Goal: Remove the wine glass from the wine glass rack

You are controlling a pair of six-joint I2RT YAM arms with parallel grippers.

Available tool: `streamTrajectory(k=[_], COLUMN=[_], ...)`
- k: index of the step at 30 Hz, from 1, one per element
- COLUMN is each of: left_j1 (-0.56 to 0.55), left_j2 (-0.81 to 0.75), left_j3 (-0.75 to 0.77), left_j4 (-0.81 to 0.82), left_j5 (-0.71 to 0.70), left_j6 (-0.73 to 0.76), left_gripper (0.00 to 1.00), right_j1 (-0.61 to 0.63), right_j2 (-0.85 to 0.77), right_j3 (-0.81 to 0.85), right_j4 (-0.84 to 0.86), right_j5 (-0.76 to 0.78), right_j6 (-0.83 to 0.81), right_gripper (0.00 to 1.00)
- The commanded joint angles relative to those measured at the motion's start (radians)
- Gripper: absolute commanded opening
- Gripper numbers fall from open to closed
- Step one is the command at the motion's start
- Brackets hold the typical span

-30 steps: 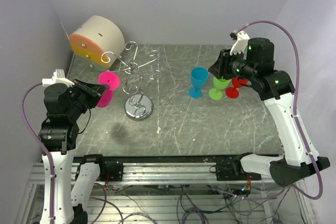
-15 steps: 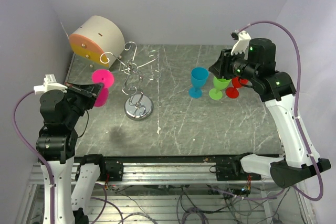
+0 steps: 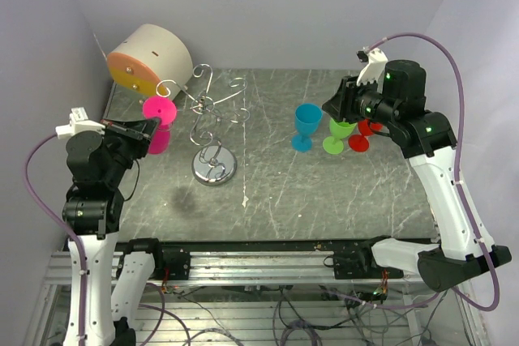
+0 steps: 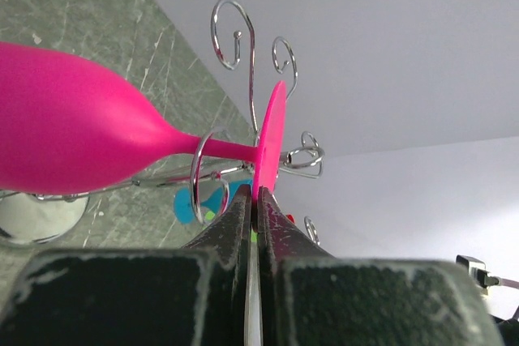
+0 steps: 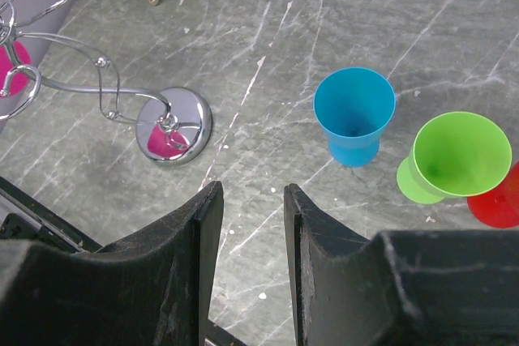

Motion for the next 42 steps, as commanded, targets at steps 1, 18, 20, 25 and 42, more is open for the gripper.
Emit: streamTrajectory(k=[1,18,20,25,42], left_j1=[-0.009,-0.013,-0.013,-0.013,-0.013], left_j2=[0.028,0.017,-0.021,-0.107,-0.176], left_j3=[-0.017,-0.002,0.001,0.073,0.260], left_j4=[0.144,0.081,0.053,-0.098,0.214], left_j5=[0.039,0.334,0.335,0.268,0.299], left_j6=[-0.022,-0.106,-0.118,-0.105,-0.191], left_gripper=[0.07,0.07,0.07,0.07,0.07], right_j1=[0.001,0.001,0.002,0.001,0.001], right_j2=[-0.016,-0.004,-0.002,0.000,-0.043], right_j3=[-0.003,0.011,0.018,0.034,0.043], right_j4=[0.032,0.032,0.030,0.030,0.192], right_j5=[-0.013,-0.028,-0.043,-0.086,-0.411], right_j6=[-0.012,-0.007,-0.003,0.007,0.090], right_gripper=[0.36,0.36,0.36,0.36,0.37])
